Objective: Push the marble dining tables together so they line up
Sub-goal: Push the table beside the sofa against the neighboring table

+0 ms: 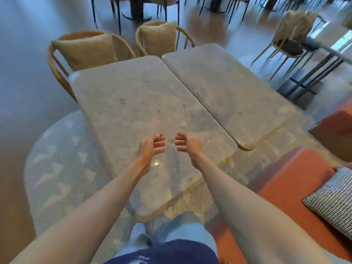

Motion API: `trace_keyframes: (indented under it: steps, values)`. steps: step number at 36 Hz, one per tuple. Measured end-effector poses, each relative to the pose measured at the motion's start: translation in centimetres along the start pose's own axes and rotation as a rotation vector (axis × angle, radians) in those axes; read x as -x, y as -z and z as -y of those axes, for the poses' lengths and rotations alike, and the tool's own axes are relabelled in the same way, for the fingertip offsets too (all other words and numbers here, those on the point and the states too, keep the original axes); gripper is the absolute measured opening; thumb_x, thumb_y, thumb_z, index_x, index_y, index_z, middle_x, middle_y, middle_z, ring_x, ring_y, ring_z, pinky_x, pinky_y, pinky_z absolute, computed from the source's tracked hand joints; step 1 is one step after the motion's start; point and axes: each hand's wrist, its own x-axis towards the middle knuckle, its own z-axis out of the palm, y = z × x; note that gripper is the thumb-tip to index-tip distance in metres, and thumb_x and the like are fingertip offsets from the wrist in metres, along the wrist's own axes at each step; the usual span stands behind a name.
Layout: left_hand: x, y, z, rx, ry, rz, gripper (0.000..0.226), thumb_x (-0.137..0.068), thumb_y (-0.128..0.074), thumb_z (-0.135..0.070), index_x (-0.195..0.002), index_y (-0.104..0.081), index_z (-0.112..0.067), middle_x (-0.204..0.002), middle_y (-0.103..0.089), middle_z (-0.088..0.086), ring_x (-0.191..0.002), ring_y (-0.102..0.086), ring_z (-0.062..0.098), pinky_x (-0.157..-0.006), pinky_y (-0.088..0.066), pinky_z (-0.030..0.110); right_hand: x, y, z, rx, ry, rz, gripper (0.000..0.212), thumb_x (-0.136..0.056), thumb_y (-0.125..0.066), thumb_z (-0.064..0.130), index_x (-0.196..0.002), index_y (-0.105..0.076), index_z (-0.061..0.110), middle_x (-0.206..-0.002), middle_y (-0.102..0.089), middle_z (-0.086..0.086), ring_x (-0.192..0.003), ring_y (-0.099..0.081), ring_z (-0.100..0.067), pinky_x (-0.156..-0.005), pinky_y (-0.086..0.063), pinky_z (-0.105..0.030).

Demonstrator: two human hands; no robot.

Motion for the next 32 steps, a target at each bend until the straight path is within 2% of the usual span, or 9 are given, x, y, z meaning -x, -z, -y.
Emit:
trace_keyframes:
  steps: [9, 13, 15, 19, 21, 24, 27, 30, 32]
  values:
    - [-0.6, -2.9, 2.6, 0.004, 0.071, -0.085, 0.029, -0.101, -0.045, -0.016, -0.119, -0.064, -0.004, -0.117, -0.068, 0.014, -0.099, -0.063, 0.023, -0.094, -0.052, 0.043, -2.7, 2.5, -0.5, 0.131, -0.036, 0.183, 0.036, -0.101, -0.048, 0.017, -0.124, -0.06, -0.007, -0.104, -0.063, -0.013, -0.078, -0.058, -0.018, -0.066, -0.046, -0.029]
    - [-0.7, -4.7, 4.2, 0.027, 0.063, -0.188, 0.024, -0.1, -0.046, -0.012, -0.113, -0.065, -0.006, -0.113, -0.068, 0.014, -0.099, -0.063, 0.024, -0.086, -0.053, 0.039, -4.9, 4.3, -1.1, 0.196, -0.05, 0.291, 0.034, -0.102, -0.048, 0.018, -0.122, -0.061, -0.006, -0.103, -0.061, -0.013, -0.074, -0.057, -0.016, -0.064, -0.046, -0.027]
    - [-0.6, -5.8, 5.8, 0.09, 0.102, -0.274, 0.024, -0.099, -0.046, -0.01, -0.11, -0.066, -0.003, -0.103, -0.07, 0.014, -0.09, -0.063, 0.023, -0.076, -0.053, 0.033, -5.4, 5.5, -2.1, 0.239, -0.086, 0.346, 0.025, -0.102, -0.048, 0.016, -0.114, -0.062, 0.0, -0.101, -0.06, -0.013, -0.07, -0.056, -0.014, -0.062, -0.045, -0.025]
    - [0.4, -8.5, 9.9, 0.283, 0.258, -0.351, 0.023, -0.1, -0.042, -0.007, -0.092, -0.064, -0.003, -0.062, -0.072, 0.003, -0.073, -0.061, 0.021, -0.067, -0.05, 0.03, -6.6, 8.6, -5.1, 0.326, -0.169, 0.411, 0.014, -0.102, -0.048, 0.013, -0.105, -0.058, 0.004, -0.094, -0.057, -0.013, -0.07, -0.053, -0.016, -0.061, -0.045, -0.026]
    - [1.4, -9.9, 11.9, 0.379, 0.312, -0.414, 0.026, -0.1, -0.04, -0.007, -0.085, -0.061, -0.006, -0.064, -0.071, 0.007, -0.073, -0.06, 0.022, -0.069, -0.049, 0.032, -6.8, 10.3, -6.4, 0.364, -0.258, 0.417, 0.012, -0.103, -0.046, 0.011, -0.098, -0.055, 0.005, -0.08, -0.052, -0.011, -0.06, -0.05, -0.015, -0.054, -0.043, -0.024]
    - [3.1, -11.5, 14.1, 0.544, 0.38, -0.525, 0.024, -0.1, -0.039, -0.009, -0.083, -0.056, -0.007, -0.063, -0.068, 0.01, -0.072, -0.059, 0.024, -0.07, -0.049, 0.032, -6.5, 12.6, -8.4, 0.34, -0.416, 0.393, 0.026, -0.104, -0.04, 0.012, -0.08, -0.047, 0.015, -0.069, -0.041, -0.006, -0.038, -0.045, -0.007, -0.039, -0.036, -0.017]
    - [4.1, -12.5, 15.8, 0.728, 0.435, -0.624, 0.024, -0.099, -0.044, -0.013, -0.076, -0.051, -0.01, -0.057, -0.062, 0.009, -0.066, -0.056, 0.024, -0.066, -0.05, 0.035, -6.4, 14.7, -10.2, 0.329, -0.485, 0.339, 0.028, -0.104, -0.04, 0.017, -0.078, -0.049, 0.014, -0.067, -0.046, -0.005, -0.051, -0.048, -0.015, -0.049, -0.04, -0.024]
    - [4.8, -13.4, 17.3, 0.823, 0.518, -0.664, 0.035, -0.1, -0.055, -0.033, -0.073, -0.048, -0.012, -0.061, -0.053, 0.007, -0.064, -0.054, 0.022, -0.07, -0.052, 0.039, -6.9, 16.5, -11.9, 0.336, -0.503, 0.223, 0.025, -0.101, -0.047, 0.022, -0.085, -0.057, 0.006, -0.068, -0.055, -0.01, -0.058, -0.054, -0.021, -0.058, -0.049, -0.033]
    - [4.7, -13.8, 18.3, 0.864, 0.567, -0.682, 0.043, -0.093, -0.064, -0.048, -0.09, -0.056, -0.006, -0.077, -0.055, 0.009, -0.072, -0.058, 0.023, -0.08, -0.055, 0.042, -7.2, 17.4, -13.1, 0.339, -0.522, 0.181, 0.028, -0.097, -0.053, 0.03, -0.092, -0.06, 0.004, -0.075, -0.061, -0.014, -0.069, -0.063, -0.027, -0.07, -0.057, -0.037]
